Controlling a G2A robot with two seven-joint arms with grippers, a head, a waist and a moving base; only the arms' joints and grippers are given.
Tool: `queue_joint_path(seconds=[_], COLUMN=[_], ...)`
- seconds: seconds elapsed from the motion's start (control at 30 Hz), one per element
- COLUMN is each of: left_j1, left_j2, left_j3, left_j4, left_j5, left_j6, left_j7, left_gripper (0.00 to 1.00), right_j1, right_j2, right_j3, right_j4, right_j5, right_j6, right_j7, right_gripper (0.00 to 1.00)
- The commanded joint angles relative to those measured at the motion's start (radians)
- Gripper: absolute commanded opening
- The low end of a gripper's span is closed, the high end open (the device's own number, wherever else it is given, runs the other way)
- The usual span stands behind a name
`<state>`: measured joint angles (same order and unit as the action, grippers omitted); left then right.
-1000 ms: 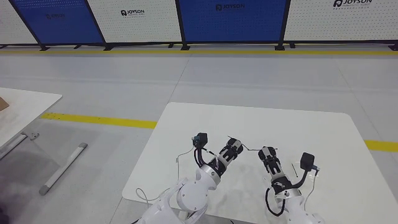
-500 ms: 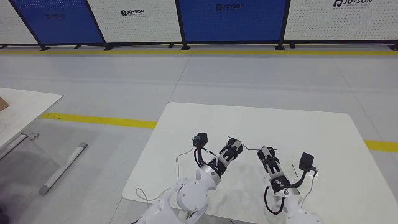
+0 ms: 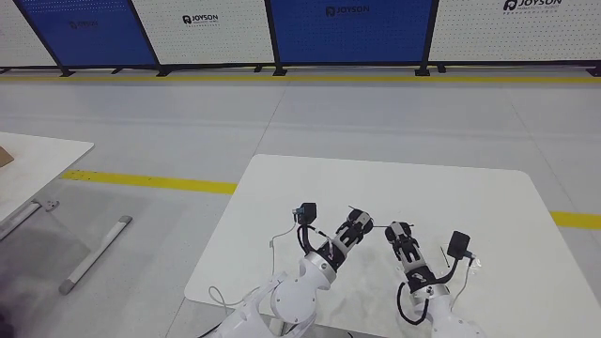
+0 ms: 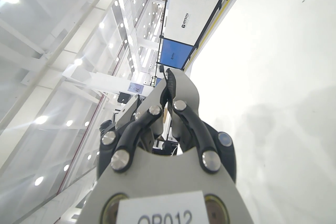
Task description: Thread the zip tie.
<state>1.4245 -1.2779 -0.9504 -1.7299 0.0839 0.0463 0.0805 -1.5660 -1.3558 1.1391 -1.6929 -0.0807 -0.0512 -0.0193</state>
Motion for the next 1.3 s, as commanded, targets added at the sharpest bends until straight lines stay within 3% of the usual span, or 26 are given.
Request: queue_joint_path(seconds=[0.0,0.5,1.27], left_j1=[0.002,0.007,0.008], left_j2=[0.0,-0.007,-0.016], left_j3=[-0.001,-0.014,-0.019], left_j4=[-0.001,-0.009,-0.002], left_j5=[0.002,-0.023,-0.019], left_j6=[0.002,-0.002,0.01], left_j7=[-0.004,0.001,0.0], left_gripper=[0.0,0.0,0.0], right_j1=[0.0,-0.001,-0.015], right_j2=[-0.002,-0.004,-0.008], right_j3=[0.0,0.016,0.021], right_j4=[0.0,0.006,-0.005], right_j5=[0.012,0.051,-0.004], right_j6=[-0.02,-0.035,-0.041], right_j7=[-0.009,0.017,-0.016], right_gripper=[0.0,0.0,0.0])
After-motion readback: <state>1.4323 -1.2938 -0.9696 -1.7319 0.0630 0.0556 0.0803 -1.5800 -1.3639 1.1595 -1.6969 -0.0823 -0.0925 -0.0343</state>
